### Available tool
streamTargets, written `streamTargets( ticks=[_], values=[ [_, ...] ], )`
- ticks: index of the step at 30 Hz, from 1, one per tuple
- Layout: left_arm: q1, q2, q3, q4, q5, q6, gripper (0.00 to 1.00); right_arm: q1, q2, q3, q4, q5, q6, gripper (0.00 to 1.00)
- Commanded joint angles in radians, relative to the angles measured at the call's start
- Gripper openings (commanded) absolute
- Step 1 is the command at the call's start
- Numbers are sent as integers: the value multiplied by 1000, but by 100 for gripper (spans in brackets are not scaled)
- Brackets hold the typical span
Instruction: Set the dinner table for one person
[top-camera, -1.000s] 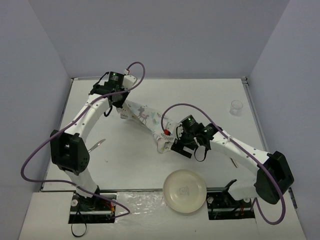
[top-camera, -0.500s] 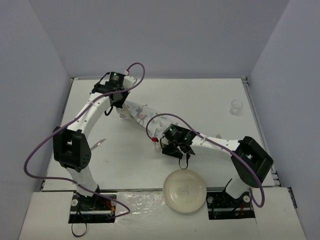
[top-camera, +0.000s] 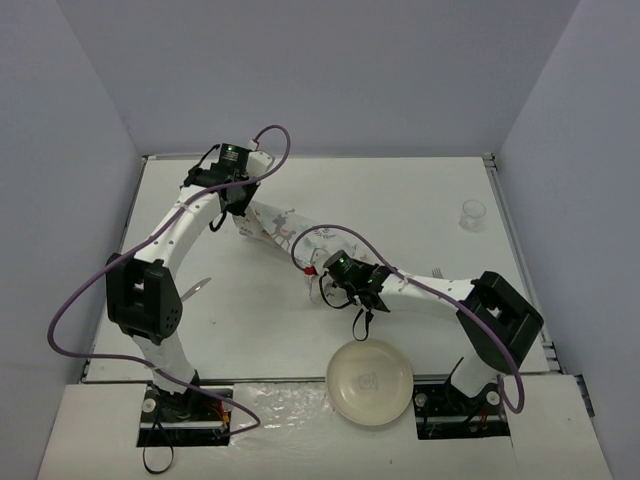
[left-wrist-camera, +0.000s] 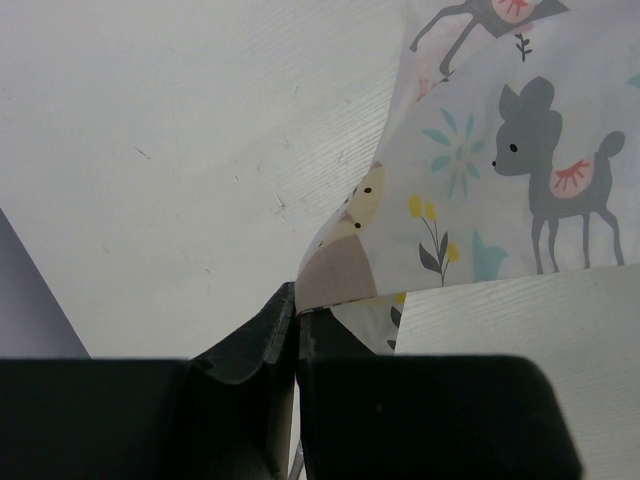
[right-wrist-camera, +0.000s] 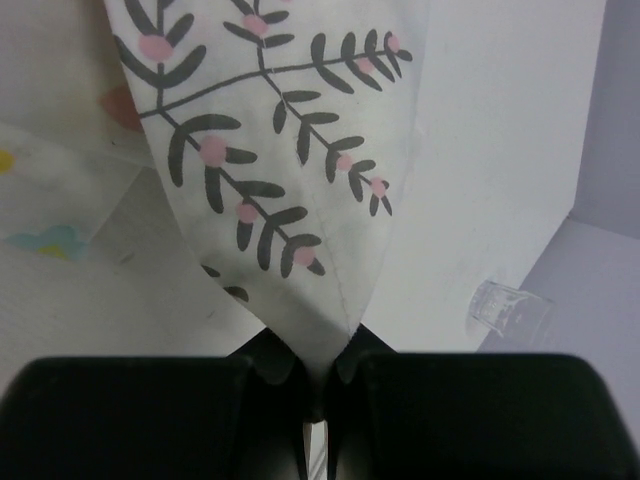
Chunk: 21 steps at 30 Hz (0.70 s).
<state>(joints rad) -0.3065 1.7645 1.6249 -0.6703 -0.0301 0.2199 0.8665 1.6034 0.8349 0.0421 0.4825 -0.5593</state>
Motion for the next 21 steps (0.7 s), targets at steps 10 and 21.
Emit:
streamTargets(
  ticks=[10,21],
  values=[
    [3,-187,69,12,-10,55,0,-166,-319,71,36,165,-233,0],
    [3,-535,93,-98,74,128,0,-313,-448,266,-36,97,-279,0]
  ],
)
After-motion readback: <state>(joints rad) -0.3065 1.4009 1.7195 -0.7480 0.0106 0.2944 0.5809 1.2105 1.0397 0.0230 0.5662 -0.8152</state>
